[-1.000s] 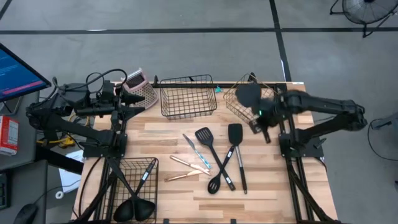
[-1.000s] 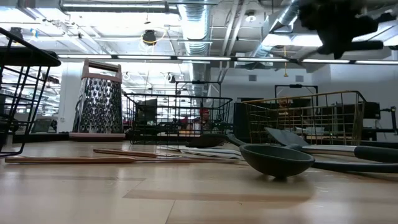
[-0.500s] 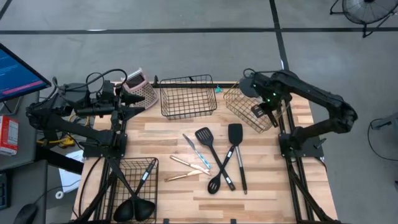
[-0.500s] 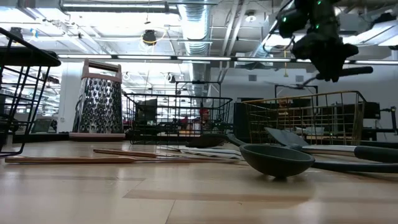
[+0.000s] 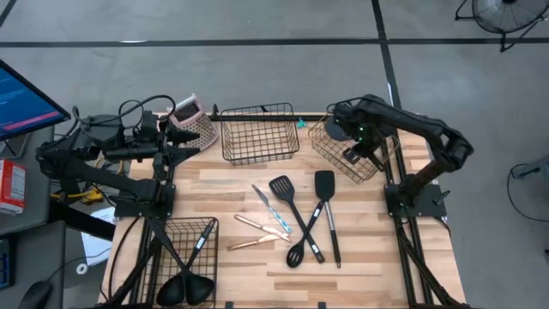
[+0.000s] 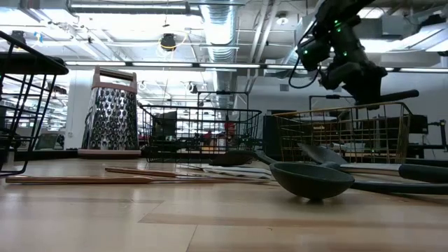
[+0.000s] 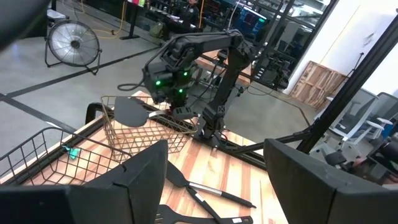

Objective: Pick & Place Kitchen Items
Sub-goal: Put the black spatula into the brown wire basket

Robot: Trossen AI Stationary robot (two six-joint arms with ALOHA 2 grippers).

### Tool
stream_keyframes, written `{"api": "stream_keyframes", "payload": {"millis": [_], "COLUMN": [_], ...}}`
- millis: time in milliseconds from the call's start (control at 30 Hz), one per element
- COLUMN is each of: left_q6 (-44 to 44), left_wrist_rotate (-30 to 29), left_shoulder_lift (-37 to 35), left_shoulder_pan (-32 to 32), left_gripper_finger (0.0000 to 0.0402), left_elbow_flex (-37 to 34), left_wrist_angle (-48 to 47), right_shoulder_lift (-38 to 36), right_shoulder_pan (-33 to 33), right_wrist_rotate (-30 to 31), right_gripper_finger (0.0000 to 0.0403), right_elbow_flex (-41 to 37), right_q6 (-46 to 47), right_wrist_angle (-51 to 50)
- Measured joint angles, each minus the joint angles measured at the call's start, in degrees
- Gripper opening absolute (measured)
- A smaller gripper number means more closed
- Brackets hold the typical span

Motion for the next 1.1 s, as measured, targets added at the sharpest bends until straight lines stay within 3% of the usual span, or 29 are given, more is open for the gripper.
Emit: {"api": "stream_keyframes", "payload": {"millis": [233, 700, 933, 1100], "left_q6": [0.6, 1.9, 1.2, 1.1], "left_wrist_rotate": [0.0, -0.3, -0.4, -0.6], "left_shoulder_lift": [0.0, 0.0, 0.0, 0.0], "left_shoulder_pan": [0.0, 0.0, 0.0, 0.0], "left_gripper_finger": [0.025, 0.025, 0.025, 0.025], "left_elbow_flex": [0.0, 0.0, 0.0, 0.0], "left_wrist_angle": [0.0, 0.0, 0.0, 0.0], "right_shoulder_lift": [1.8, 2.1, -0.9, -6.6], "right_shoulder_pan": [0.0, 0.0, 1.0, 6.4], "right_wrist_rotate": [0.3, 0.3, -0.2, -5.5], "right_gripper_finger": [0.0111, 0.0223, 0.025, 0.0249], "right_elbow_flex": [0.0, 0.6, 13.3, 22.8], "right_q6": [0.0, -0.3, 1.9, 10.4], "right_wrist_angle": [0.2, 0.2, -1.8, -1.8]}}
